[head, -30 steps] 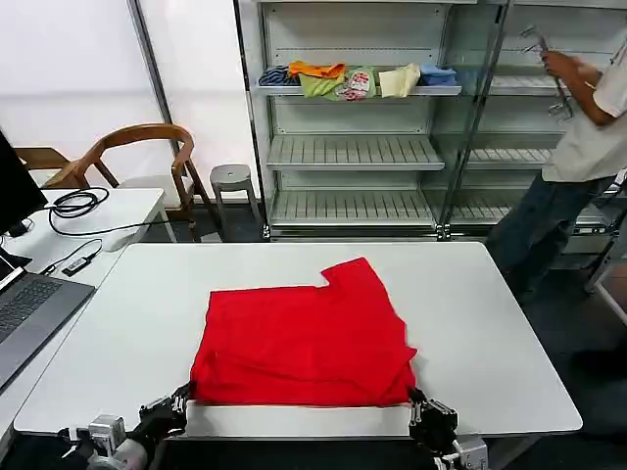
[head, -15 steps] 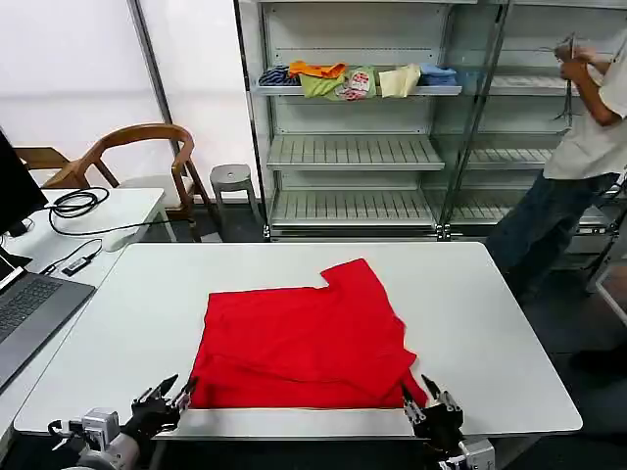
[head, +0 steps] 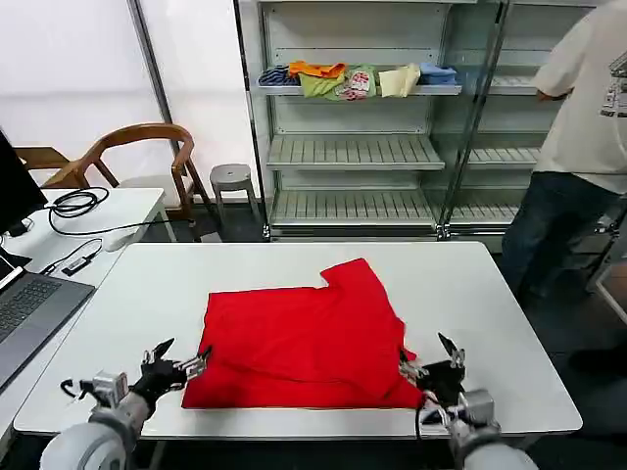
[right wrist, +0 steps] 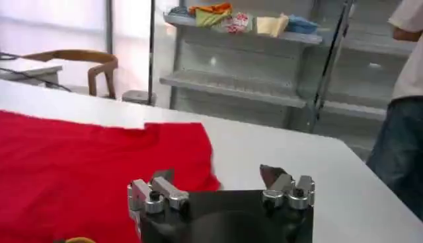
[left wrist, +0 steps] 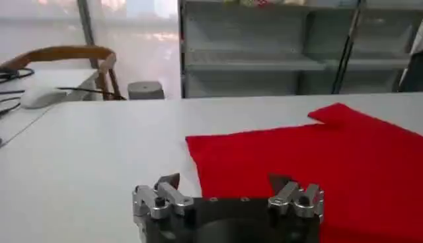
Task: Fold and organize the clothes.
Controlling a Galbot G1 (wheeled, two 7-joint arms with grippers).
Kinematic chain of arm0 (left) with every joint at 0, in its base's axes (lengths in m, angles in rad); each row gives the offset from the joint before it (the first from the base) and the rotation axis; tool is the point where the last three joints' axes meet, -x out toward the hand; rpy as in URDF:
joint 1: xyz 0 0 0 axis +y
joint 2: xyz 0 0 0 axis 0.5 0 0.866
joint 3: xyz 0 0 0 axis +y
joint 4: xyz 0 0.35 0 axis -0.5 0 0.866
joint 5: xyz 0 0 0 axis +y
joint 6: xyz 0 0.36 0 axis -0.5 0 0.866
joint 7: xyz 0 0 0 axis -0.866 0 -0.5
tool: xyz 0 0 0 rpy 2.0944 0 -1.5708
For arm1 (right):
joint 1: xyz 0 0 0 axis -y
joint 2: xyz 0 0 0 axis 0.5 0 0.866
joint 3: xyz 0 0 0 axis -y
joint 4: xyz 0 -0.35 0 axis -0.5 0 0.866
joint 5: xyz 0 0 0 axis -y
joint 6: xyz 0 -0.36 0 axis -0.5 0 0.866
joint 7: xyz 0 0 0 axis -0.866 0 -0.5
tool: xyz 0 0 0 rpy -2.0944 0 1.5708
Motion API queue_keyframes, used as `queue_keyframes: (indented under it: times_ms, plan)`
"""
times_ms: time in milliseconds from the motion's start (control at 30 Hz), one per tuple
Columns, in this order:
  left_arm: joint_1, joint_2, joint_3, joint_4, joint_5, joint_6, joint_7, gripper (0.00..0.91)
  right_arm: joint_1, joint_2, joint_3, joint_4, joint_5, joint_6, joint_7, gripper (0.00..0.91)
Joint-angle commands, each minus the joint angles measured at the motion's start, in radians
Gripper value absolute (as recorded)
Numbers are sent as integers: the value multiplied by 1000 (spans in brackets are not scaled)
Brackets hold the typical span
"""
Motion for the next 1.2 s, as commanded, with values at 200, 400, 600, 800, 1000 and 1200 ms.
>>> queue_keyframes:
  times_ms: [200,400,600,800,1000,1200]
  plan:
    - [-412,15,212,337,-41,-3,-8,907,500,103,-135,-453,22,-70,32,907]
    - [-476,-4,253,435,-37,-13,6,907,626,190,-137,-631,32,-66,16,907]
    - [-533,-20,284,511,-29,-20,26,907,730,278,-139,-829,36,-6,0,907]
    - [-553,-18,303,562,-33,-27,40,907,781,327,-127,-973,21,52,-15,907]
    - [-570,-33,315,618,-24,-44,50,907,821,342,-95,-1086,14,99,-25,907]
    - [-583,-40,320,648,-18,-52,55,907,826,341,-92,-1123,1,130,-48,907]
